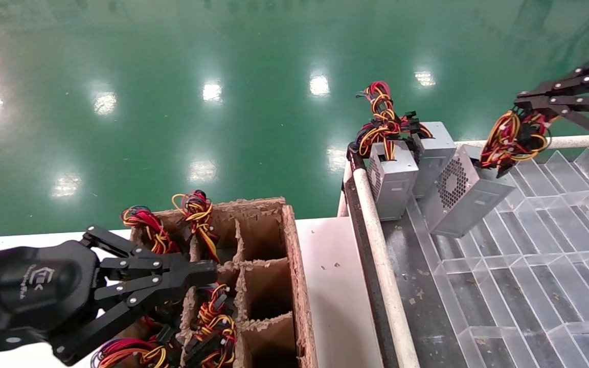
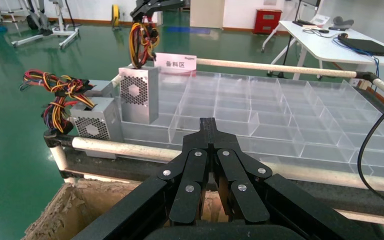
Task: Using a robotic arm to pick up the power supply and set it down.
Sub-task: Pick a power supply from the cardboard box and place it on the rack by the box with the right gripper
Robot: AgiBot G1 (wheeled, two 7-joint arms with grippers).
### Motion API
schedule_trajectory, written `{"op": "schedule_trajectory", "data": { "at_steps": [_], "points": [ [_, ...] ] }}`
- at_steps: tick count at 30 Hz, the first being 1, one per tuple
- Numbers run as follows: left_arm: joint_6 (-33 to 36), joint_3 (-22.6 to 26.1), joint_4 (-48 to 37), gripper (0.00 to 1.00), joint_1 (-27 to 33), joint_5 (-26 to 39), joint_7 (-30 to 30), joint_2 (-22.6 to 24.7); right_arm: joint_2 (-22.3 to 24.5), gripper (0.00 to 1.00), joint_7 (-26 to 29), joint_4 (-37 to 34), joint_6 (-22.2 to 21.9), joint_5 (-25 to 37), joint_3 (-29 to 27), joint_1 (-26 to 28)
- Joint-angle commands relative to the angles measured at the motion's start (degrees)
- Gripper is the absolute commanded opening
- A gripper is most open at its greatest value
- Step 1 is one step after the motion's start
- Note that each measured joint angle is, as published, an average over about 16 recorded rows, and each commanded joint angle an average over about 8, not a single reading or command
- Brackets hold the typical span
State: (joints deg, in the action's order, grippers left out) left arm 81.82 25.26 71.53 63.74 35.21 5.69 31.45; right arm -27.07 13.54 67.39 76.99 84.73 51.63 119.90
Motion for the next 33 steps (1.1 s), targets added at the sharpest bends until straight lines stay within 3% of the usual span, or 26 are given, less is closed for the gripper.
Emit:
{"op": "schedule_trajectory", "data": {
  "at_steps": [1, 24, 33],
  "points": [
    [0.0, 0.0, 0.0, 0.0, 0.0, 0.0, 0.0, 0.0, -0.65, 0.0, -0.87, -1.22, -0.64, 0.01, 0.14, -0.49],
    [0.0, 0.0, 0.0, 0.0, 0.0, 0.0, 0.0, 0.0, -8.04, 0.0, -11.01, -12.41, -1.62, -2.66, 0.91, -3.58],
    [0.0, 0.0, 0.0, 0.0, 0.0, 0.0, 0.0, 0.0, -9.57, 0.02, -12.03, -13.89, -1.84, -2.23, 1.72, -4.89]
  ]
}}
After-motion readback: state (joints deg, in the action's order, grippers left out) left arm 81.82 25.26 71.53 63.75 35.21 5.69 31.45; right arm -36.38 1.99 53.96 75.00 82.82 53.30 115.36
